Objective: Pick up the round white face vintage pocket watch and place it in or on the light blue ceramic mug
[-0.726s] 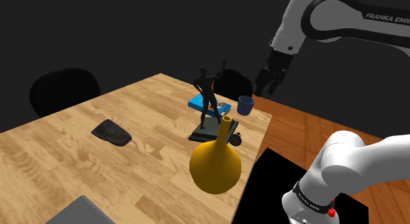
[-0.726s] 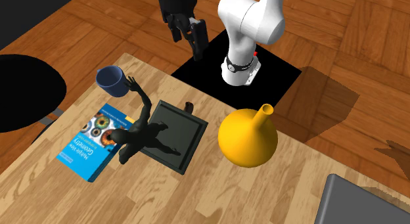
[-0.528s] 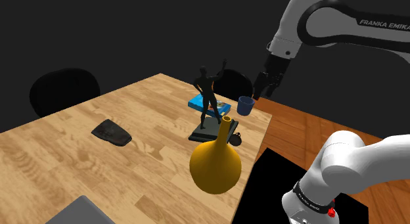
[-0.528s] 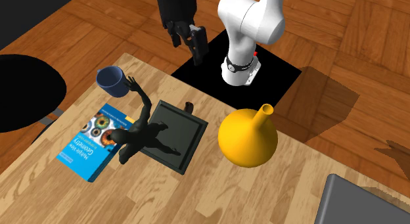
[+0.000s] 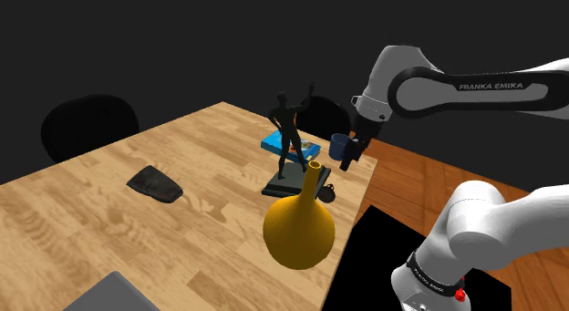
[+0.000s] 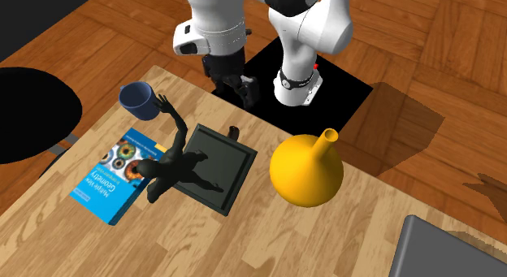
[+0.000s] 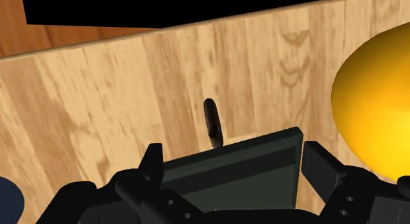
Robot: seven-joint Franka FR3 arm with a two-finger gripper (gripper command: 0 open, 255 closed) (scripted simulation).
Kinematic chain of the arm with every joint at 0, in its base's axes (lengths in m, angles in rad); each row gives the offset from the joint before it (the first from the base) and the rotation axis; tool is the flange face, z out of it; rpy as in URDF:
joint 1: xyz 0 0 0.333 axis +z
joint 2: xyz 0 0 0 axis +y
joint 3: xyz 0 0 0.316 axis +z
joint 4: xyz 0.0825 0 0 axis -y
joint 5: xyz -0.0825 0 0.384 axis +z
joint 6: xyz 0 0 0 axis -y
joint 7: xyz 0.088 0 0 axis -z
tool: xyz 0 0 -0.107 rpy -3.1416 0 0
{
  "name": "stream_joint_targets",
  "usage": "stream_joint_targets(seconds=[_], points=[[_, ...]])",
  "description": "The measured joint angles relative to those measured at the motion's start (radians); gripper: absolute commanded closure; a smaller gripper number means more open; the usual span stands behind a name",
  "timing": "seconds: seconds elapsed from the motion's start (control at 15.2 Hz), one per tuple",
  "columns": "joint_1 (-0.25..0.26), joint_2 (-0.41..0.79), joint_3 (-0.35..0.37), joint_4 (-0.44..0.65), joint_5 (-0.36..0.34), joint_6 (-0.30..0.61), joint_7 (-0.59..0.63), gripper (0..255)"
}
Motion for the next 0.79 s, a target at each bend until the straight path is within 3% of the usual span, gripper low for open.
stream_joint_targets(seconds=[0.33, 0.79], points=[[0.032, 0.074, -0.028, -0.115, -0.024, 0.201, -0.115, 0], [0.048, 0.155, -0.037, -0.187, -0.02, 0.359, -0.142, 0]])
